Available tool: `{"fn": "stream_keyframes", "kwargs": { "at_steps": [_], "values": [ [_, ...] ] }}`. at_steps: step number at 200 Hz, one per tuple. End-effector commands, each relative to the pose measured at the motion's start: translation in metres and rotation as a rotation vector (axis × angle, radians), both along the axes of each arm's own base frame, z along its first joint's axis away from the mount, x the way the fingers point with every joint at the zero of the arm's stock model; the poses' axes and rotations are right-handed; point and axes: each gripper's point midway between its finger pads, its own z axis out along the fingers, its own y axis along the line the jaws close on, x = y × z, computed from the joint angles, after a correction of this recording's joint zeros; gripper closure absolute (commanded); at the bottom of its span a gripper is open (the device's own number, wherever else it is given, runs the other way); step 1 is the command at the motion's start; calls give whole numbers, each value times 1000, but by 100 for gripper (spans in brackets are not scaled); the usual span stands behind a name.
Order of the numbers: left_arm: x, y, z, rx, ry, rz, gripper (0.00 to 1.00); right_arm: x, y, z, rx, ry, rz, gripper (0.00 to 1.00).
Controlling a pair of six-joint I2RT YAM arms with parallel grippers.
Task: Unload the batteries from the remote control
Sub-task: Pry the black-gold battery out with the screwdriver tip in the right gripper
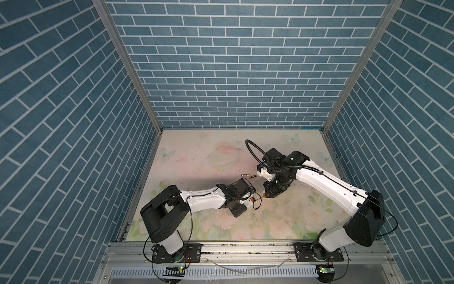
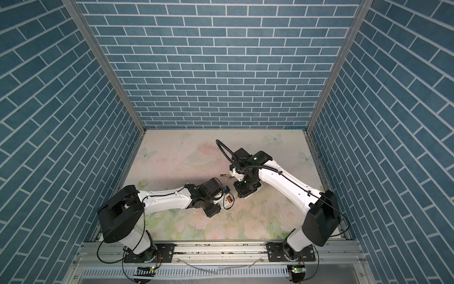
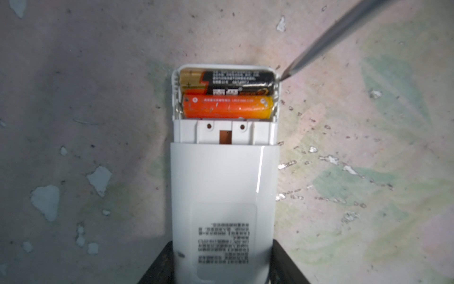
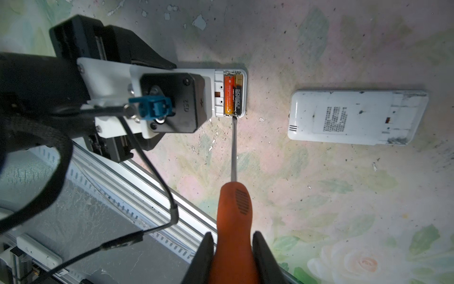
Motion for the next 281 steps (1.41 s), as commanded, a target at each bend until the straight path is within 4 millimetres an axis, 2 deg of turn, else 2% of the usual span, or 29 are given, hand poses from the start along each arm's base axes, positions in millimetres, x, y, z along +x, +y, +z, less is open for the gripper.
{"fn": "stream_keyframes", "kwargs": {
  "at_steps": [1, 93, 203, 281],
  "values": [
    [-4, -4, -3, 4, 12, -25, 61, -6, -7, -10, -48, 15, 60, 100],
    [-6, -4, -3, 3, 13, -29, 63, -2, -5, -14, -62, 5, 68, 100],
    [-5, -4, -2, 0, 11, -29, 65, -4, 3, -4, -31, -2, 85, 100],
    [-6, -5, 0, -6, 10, -31, 66, -2, 3, -13, -37, -19, 86, 100]
  ]
}}
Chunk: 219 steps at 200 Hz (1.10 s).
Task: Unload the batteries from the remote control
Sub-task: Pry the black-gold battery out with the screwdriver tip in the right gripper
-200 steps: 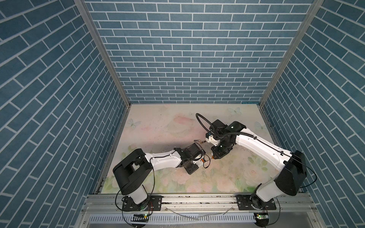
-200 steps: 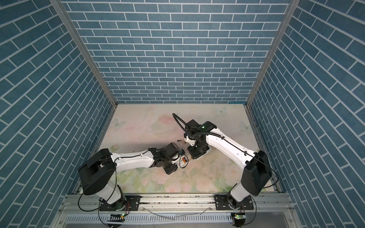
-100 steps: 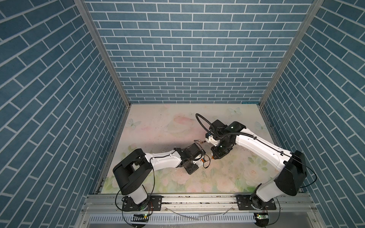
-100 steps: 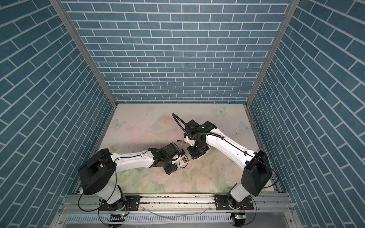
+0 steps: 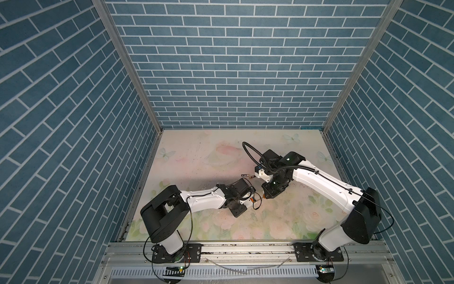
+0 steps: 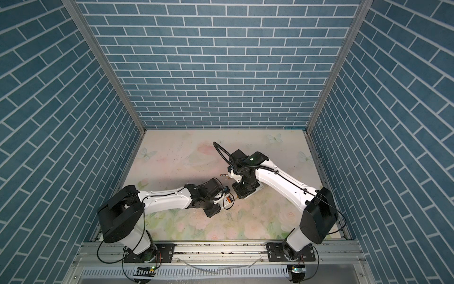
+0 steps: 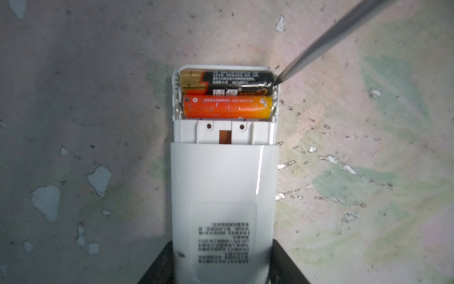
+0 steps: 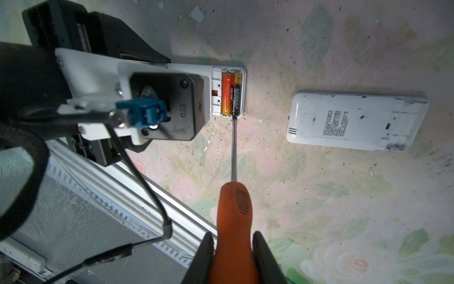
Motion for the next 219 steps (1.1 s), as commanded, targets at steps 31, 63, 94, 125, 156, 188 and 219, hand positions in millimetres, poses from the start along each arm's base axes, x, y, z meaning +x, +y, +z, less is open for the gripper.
{"fn": "stream_keyframes", "kwargs": {
  "at_steps": [31, 63, 94, 125, 156, 188, 219],
  "values": [
    [-7, -6, 1, -12, 14, -30, 66, -2, -1, -10, 5, -30, 49, 100],
    [-9, -8, 1, -17, 18, -38, 69, -4, 1, -17, 41, -48, 34, 100],
    [-10, -10, 0, -22, 23, -43, 69, -4, 7, -18, 109, -79, 7, 100],
    [-12, -12, -1, -27, 27, -50, 70, -1, 14, -13, 185, -128, -17, 100],
    [-14, -15, -1, -33, 31, -58, 72, 2, 19, -8, 233, -166, -19, 100],
    [-16, -16, -3, -31, 35, -65, 72, 6, 25, -1, 286, -211, -22, 100],
    [-17, -18, -3, -32, 37, -71, 72, 11, 28, 7, 328, -257, -38, 100]
  ]
}}
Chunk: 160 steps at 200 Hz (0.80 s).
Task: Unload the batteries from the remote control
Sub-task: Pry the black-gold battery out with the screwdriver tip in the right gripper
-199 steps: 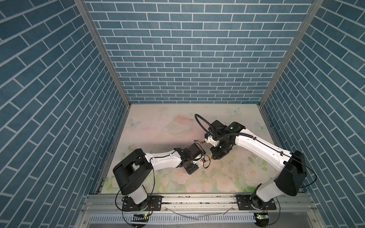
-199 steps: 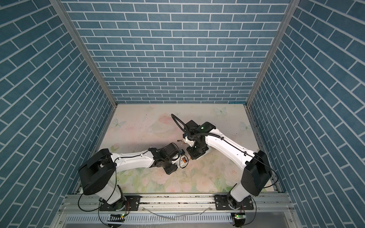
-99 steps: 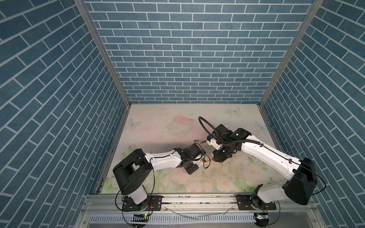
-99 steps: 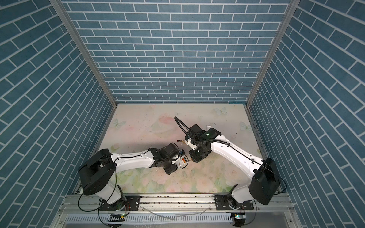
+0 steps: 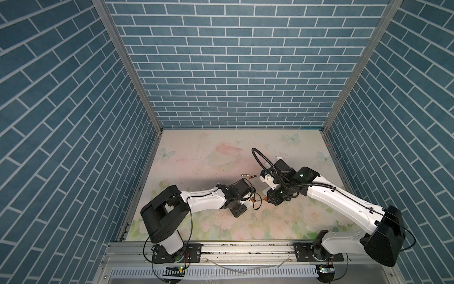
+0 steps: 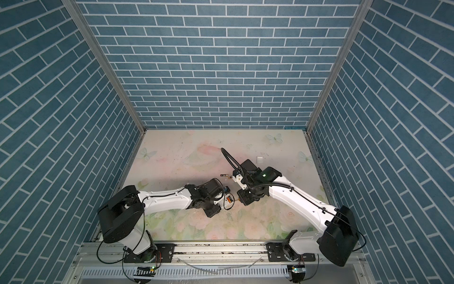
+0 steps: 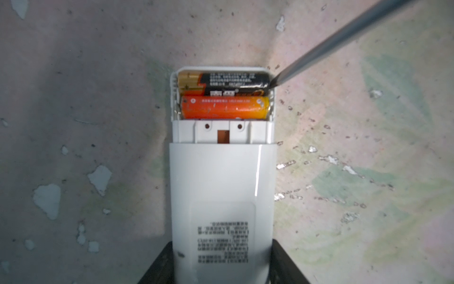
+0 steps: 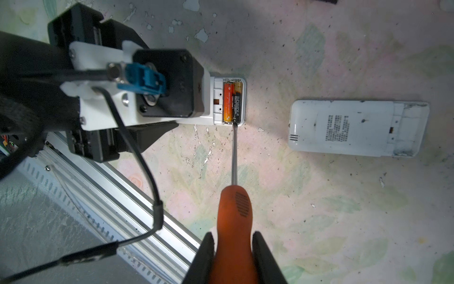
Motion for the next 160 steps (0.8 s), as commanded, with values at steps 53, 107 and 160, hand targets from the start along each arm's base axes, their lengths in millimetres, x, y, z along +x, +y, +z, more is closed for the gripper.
{"fn": "stream_keyframes", "kwargs": {
  "at_steps": [53, 107, 160],
  "values": [
    [-17, -17, -5, -33, 47, -79, 73, 26, 38, 24, 227, -186, -24, 100],
    [-19, -18, -5, -31, 46, -82, 74, 29, 45, 37, 264, -218, -13, 100],
    [-20, -19, -6, -26, 49, -85, 74, 30, 44, 41, 258, -230, -7, 100]
  ]
}}
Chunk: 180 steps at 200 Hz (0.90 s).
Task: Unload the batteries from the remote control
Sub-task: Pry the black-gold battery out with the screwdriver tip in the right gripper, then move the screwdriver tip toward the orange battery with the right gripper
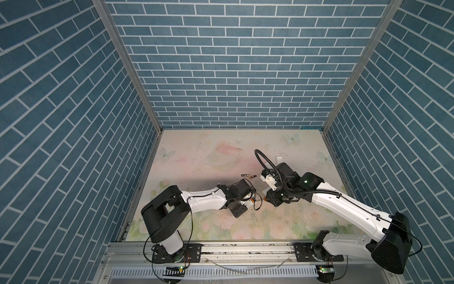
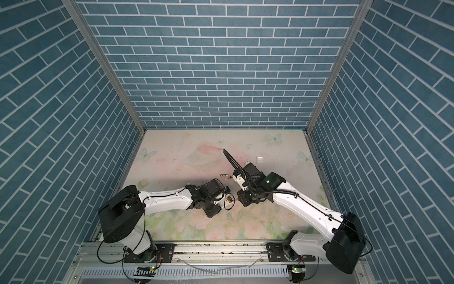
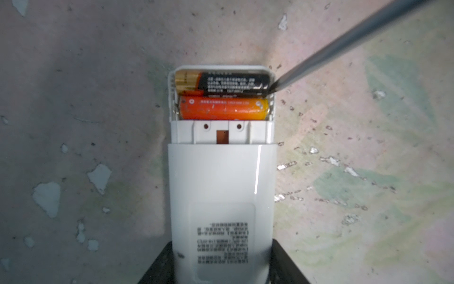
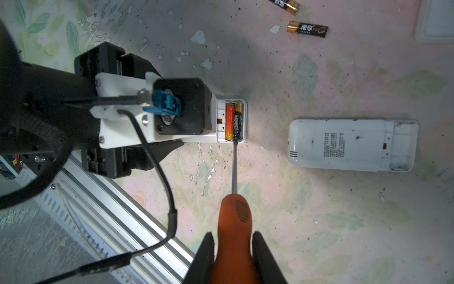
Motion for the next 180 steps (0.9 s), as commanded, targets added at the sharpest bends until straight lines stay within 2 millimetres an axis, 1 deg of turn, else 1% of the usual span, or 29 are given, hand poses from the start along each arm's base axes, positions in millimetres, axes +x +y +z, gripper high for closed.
{"fn": "stream_keyframes", "kwargs": {
  "at_steps": [1, 118, 151, 180],
  "values": [
    [-19, -18, -5, -32, 50, -95, 74, 27, 37, 37, 183, -154, 20, 100],
    [-19, -18, -7, -24, 51, -93, 75, 30, 29, 65, 163, -216, 24, 100],
    [-19, -18, -7, -24, 50, -95, 75, 30, 28, 69, 155, -222, 31, 100],
    [-19, -17, -7, -20, 47, -89, 76, 30, 25, 65, 128, -217, 33, 100]
  ]
}}
